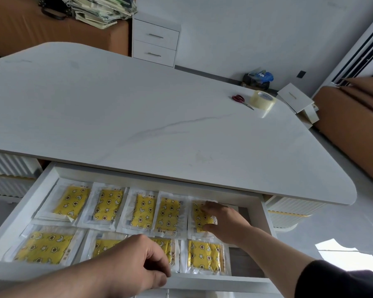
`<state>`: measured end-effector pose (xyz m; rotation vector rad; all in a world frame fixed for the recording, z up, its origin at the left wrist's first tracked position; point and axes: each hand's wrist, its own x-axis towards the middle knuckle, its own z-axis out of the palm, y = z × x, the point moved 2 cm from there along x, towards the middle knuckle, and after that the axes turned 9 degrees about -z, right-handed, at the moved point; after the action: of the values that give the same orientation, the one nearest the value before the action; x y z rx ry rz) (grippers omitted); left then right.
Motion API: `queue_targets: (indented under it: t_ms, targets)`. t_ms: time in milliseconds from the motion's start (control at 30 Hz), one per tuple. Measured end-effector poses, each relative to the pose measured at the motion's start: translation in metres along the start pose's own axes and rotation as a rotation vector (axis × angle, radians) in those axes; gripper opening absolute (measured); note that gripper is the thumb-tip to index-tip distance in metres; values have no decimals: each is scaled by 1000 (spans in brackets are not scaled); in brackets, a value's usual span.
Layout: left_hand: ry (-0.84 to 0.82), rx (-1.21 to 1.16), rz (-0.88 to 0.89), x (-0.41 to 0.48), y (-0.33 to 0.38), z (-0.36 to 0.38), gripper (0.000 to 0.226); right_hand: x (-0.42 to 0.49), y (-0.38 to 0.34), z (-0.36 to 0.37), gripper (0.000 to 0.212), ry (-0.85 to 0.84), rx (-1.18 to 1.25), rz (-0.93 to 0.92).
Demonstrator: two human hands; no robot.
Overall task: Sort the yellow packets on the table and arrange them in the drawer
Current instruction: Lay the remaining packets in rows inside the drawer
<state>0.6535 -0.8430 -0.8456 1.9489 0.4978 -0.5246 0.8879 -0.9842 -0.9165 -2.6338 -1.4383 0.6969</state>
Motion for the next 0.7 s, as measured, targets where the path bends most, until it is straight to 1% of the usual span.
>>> queue_targets:
  t_ms: [133,200,300,433,567,700]
  targets:
    - [-1,-7,-3,0,0,0,10,2,3,2,55,105,141,85]
    - [-2,-10,-2,0,0,0,11,2,3,2,54,131,170,101]
    - [-7,-24,-9,0,-1,0,11,0,3,2,58,91,168,88]
    - [-12,-23,-8,0,0,0,12,1,3,4,65,35,93,70]
    - [-16,-13,-13,1,0,0,11,1,3,5,64,16,19,63]
    - [-16,-16,-11,1,-1,0,11,1,3,6,62,14,4,48]
